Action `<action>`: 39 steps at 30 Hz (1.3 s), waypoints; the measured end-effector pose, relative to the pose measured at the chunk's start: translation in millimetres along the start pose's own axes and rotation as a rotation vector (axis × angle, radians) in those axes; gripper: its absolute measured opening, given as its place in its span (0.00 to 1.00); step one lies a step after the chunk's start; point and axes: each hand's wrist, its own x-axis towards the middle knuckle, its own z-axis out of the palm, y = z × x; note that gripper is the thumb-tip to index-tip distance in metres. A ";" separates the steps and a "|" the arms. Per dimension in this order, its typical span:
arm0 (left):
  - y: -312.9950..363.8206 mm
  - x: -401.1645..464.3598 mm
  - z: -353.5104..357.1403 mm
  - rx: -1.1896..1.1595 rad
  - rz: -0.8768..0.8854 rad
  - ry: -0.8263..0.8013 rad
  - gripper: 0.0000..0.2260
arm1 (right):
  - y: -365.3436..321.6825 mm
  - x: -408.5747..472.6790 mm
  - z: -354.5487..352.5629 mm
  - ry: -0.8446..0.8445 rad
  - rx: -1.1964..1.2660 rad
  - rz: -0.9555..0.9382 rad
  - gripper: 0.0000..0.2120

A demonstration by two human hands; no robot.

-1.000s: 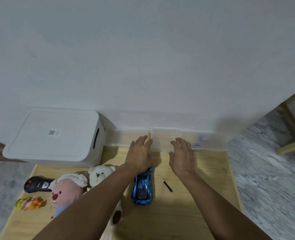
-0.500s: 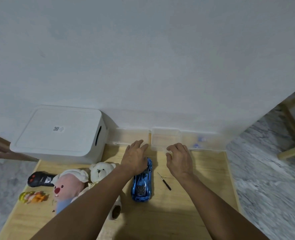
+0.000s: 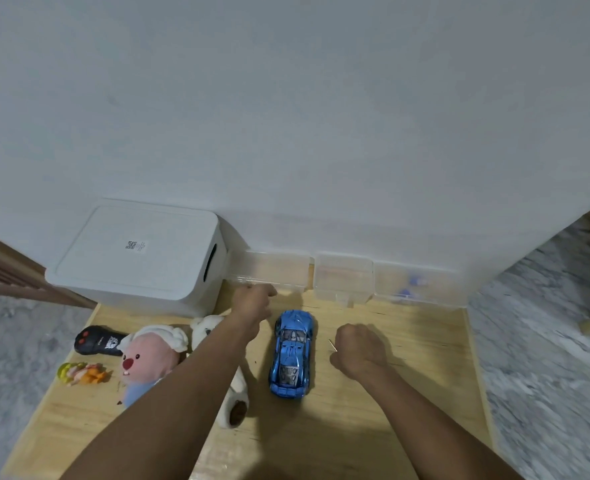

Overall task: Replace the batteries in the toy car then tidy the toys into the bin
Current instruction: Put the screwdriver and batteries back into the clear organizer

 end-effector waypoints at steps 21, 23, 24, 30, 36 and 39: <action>39.9 -6.2 -11.1 -0.366 -0.148 -0.167 0.23 | -74.8 33.0 -34.7 0.190 0.220 -0.192 0.19; 43.5 -6.8 -12.4 -0.302 -0.136 -0.162 0.17 | -77.9 34.4 -34.5 0.242 0.194 -0.183 0.19; 45.4 -7.1 -13.0 -0.275 -0.129 -0.156 0.15 | -79.2 34.8 -34.6 0.272 0.176 -0.184 0.19; 55.1 -3.9 -14.3 -0.132 -0.003 -0.116 0.15 | -86.2 41.1 -36.8 0.425 0.114 -0.230 0.17; 59.3 3.2 -15.9 -0.017 0.087 -0.108 0.10 | -93.9 49.9 -39.9 0.458 -0.002 -0.300 0.15; 59.3 4.3 -17.3 0.038 0.130 -0.097 0.20 | -96.2 49.9 -37.6 0.453 0.015 -0.316 0.10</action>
